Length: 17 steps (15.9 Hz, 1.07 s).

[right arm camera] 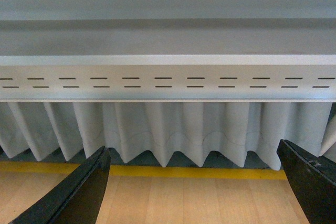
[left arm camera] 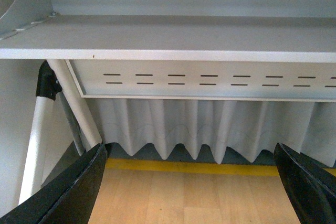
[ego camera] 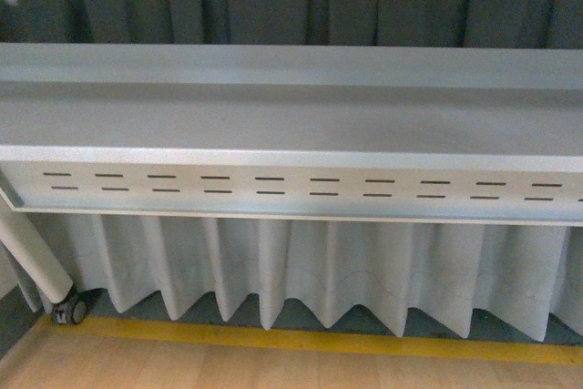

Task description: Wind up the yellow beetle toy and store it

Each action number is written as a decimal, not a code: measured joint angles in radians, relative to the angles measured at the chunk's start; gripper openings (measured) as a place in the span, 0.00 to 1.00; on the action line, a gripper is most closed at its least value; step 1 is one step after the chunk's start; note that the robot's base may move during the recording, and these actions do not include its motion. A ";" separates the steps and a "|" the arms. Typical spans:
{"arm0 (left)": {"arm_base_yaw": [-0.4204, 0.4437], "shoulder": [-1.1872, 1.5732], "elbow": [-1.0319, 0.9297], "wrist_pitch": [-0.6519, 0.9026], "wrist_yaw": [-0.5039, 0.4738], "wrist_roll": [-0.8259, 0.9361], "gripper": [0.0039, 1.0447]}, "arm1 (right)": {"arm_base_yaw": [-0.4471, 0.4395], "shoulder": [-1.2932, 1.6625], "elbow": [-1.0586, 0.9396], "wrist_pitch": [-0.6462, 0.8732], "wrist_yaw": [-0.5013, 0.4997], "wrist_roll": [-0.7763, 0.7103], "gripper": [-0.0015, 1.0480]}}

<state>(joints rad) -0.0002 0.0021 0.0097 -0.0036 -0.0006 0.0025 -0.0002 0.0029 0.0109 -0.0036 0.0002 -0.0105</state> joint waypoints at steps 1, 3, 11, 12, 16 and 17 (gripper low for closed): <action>0.000 0.000 0.000 0.000 0.000 0.000 0.94 | 0.000 0.000 0.000 0.000 0.000 0.000 0.94; 0.000 0.000 0.000 0.000 0.000 0.000 0.94 | 0.000 0.000 0.000 0.000 0.000 0.000 0.94; 0.000 0.000 0.000 0.000 0.000 0.000 0.94 | 0.000 0.000 0.000 0.000 0.000 0.000 0.94; 0.000 0.000 0.000 0.000 0.000 0.000 0.94 | 0.000 0.000 0.000 0.000 0.000 0.000 0.94; 0.000 0.000 0.000 0.000 0.000 0.000 0.94 | 0.000 0.000 0.000 0.000 0.000 0.000 0.94; 0.000 0.000 0.000 0.000 0.000 0.000 0.94 | 0.000 0.000 0.000 0.000 0.000 0.000 0.94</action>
<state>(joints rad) -0.0002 0.0021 0.0097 -0.0036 -0.0006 0.0025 -0.0002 0.0029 0.0109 -0.0036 0.0006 -0.0105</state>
